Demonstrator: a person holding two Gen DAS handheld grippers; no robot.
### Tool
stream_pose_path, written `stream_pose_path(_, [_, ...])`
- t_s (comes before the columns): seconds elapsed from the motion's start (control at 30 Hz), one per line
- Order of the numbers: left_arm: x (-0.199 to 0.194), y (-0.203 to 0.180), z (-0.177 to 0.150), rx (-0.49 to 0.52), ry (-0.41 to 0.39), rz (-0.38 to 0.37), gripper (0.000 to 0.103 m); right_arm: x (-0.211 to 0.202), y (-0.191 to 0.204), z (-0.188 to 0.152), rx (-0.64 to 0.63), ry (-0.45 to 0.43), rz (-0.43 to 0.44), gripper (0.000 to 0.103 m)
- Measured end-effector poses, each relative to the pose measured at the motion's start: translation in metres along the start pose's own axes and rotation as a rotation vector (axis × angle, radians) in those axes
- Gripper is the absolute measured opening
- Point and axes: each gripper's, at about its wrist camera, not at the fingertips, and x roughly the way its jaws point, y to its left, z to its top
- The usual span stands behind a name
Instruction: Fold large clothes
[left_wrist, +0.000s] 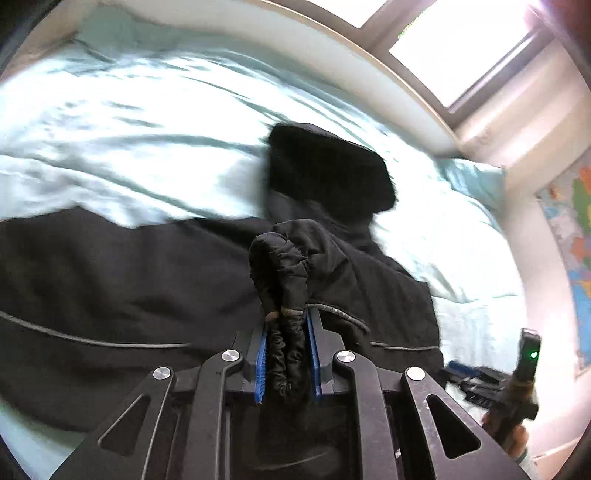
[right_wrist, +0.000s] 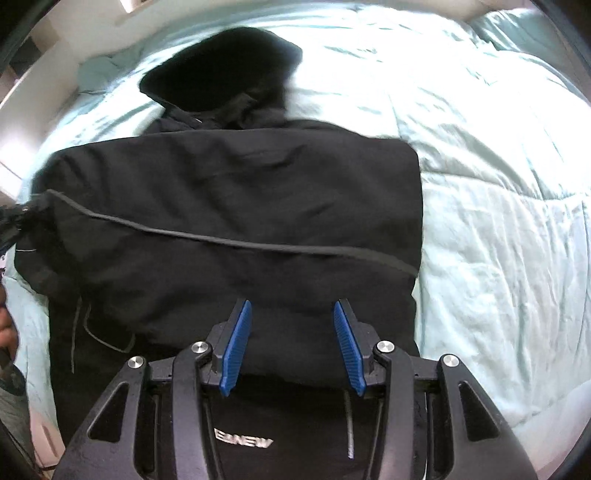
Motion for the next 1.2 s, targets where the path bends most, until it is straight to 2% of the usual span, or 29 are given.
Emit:
stream_pose_path(0.03, [-0.001, 0.013, -0.003, -0.004, 0.023, 0.037, 0.018, 0.003, 0.005, 0.002, -0.008, -0.002, 0.001, 0.060])
stream_pose_path(0.1, [0.015, 0.037, -0.014, -0.016, 0.112, 0.120, 0.019, 0.015, 0.012, 0.004, -0.015, 0.010, 0.003, 0.067])
stream_pose_path(0.17, [0.042, 0.058, -0.030, -0.034, 0.222, 0.196, 0.023, 0.040, 0.022, 0.004, -0.036, 0.044, 0.007, 0.067])
stream_pose_path(0.23, [0.068, 0.069, -0.046, -0.022, 0.278, 0.251, 0.025, 0.074, 0.034, 0.002, -0.070, 0.095, -0.071, 0.067])
stream_pose_path(0.27, [0.074, 0.068, -0.052, -0.004, 0.268, 0.259, 0.026, 0.091, 0.038, -0.001, -0.081, 0.126, -0.110, 0.068])
stream_pose_path(0.33, [0.071, 0.059, -0.054, 0.029, 0.234, 0.281, 0.027, 0.104, 0.042, -0.003, -0.079, 0.127, -0.134, 0.070])
stream_pose_path(0.4, [0.061, 0.053, -0.053, 0.041, 0.215, 0.299, 0.028, 0.102, 0.042, -0.001, -0.071, 0.136, -0.136, 0.070])
stream_pose_path(0.5, [0.028, 0.035, -0.048, 0.064, 0.117, 0.332, 0.033, 0.086, 0.043, 0.006, -0.082, 0.145, -0.112, 0.070])
stream_pose_path(0.53, [0.014, 0.026, -0.044, 0.081, 0.066, 0.351, 0.036, 0.075, 0.045, 0.012, -0.082, 0.115, -0.087, 0.070])
stream_pose_path(0.57, [0.006, 0.019, -0.041, 0.094, 0.044, 0.346, 0.040, 0.066, 0.048, 0.019, -0.087, 0.077, -0.074, 0.070])
stream_pose_path(0.6, [0.002, 0.015, -0.038, 0.104, 0.038, 0.314, 0.049, 0.059, 0.049, 0.025, -0.095, 0.045, -0.073, 0.070])
stream_pose_path(0.63, [0.003, 0.005, -0.035, 0.112, 0.042, 0.230, 0.053, 0.053, 0.054, 0.036, -0.105, 0.007, -0.086, 0.070])
stream_pose_path(0.7, [0.017, -0.017, -0.034, 0.137, 0.069, 0.129, 0.053, 0.057, 0.061, 0.053, -0.113, -0.014, -0.110, 0.070])
stream_pose_path(0.77, [0.042, -0.042, -0.039, 0.190, 0.094, 0.106, 0.053, 0.079, 0.063, 0.067, -0.096, 0.005, -0.105, 0.070])
stream_pose_path(0.8, [0.063, -0.052, -0.043, 0.212, 0.142, 0.085, 0.054, 0.091, 0.063, 0.072, -0.085, 0.027, -0.118, 0.070])
stream_pose_path(0.83, [0.086, -0.056, -0.049, 0.219, 0.207, 0.085, 0.054, 0.104, 0.064, 0.073, -0.077, 0.058, -0.141, 0.070])
stream_pose_path(0.9, [0.124, -0.055, -0.058, 0.220, 0.298, 0.190, 0.053, 0.127, 0.067, 0.073, -0.087, 0.116, -0.187, 0.070])
stream_pose_path(0.93, [0.141, -0.047, -0.062, 0.205, 0.325, 0.214, 0.053, 0.128, 0.070, 0.074, -0.100, 0.123, -0.209, 0.072])
stream_pose_path(1.0, [0.139, -0.041, -0.060, 0.164, 0.307, 0.176, 0.053, 0.124, 0.070, 0.076, -0.106, 0.134, -0.206, 0.072])
stream_pose_path(1.07, [0.130, -0.041, -0.057, 0.149, 0.305, 0.178, 0.053, 0.117, 0.062, 0.078, -0.090, 0.135, -0.163, 0.072])
stream_pose_path(1.13, [0.115, -0.046, -0.056, 0.166, 0.290, 0.202, 0.053, 0.098, 0.055, 0.069, -0.070, 0.128, -0.092, 0.072])
stream_pose_path(1.2, [0.092, -0.052, -0.063, 0.194, 0.230, 0.161, 0.053, 0.079, 0.042, 0.056, -0.054, 0.119, -0.045, 0.072])
